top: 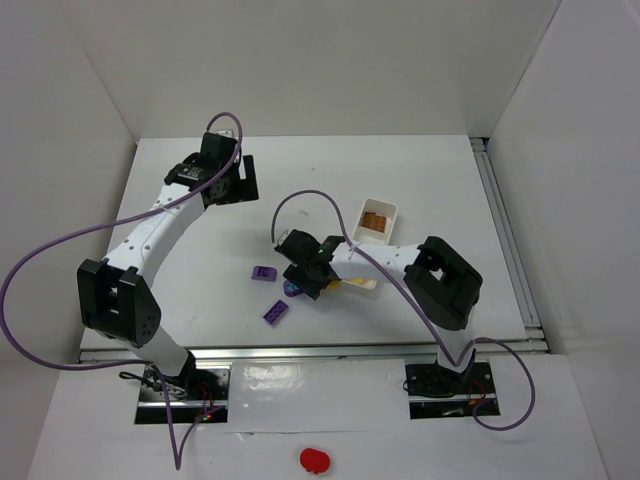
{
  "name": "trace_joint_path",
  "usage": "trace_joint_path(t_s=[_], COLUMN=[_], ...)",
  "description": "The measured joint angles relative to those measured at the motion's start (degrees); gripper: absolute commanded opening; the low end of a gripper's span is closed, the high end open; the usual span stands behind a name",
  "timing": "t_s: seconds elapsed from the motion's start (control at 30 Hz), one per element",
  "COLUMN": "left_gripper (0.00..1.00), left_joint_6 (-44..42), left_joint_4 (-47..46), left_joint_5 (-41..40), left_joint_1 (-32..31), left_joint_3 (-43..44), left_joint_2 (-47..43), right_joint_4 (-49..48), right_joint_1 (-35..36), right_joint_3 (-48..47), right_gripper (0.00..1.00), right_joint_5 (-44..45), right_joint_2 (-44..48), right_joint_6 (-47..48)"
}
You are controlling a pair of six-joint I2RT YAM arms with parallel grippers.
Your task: Sort the legos into containers by color
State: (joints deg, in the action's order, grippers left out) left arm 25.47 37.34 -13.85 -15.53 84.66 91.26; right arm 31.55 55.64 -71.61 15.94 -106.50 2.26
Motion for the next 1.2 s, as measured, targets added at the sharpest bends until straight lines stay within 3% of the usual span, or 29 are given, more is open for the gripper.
trace_joint_path(t_s=[0.27, 0.6, 0.93, 1.2], left_gripper=[1.0, 1.0, 1.0, 1.0], left_joint_6=[0.0, 0.0, 0.0, 0.0], left_joint_4=[0.0, 0.0, 0.0, 0.0], left_joint_5=[0.0, 0.1, 0.1, 0.2], left_joint_1=[0.0, 0.0, 0.0, 0.0], left_joint_3=[0.0, 0.0, 0.0, 0.0], left_joint_2=[0.0, 0.0, 0.0, 0.0], right_joint_4=[-2.8, -4.1, -4.5, -5.1], right_joint_1=[-1.2, -3.0, -3.0, -3.0], right_joint_3=[-0.1, -0.2, -3.8, -2.2], right_gripper=[0.66, 0.33, 0.32, 0.32], right_joint_5=[0.7, -0.1, 0.7, 9.3], right_joint_2=[-2.4, -2.9, 4.1, 16.2], right_joint_6=[0.8, 0.9, -1.1, -7.0])
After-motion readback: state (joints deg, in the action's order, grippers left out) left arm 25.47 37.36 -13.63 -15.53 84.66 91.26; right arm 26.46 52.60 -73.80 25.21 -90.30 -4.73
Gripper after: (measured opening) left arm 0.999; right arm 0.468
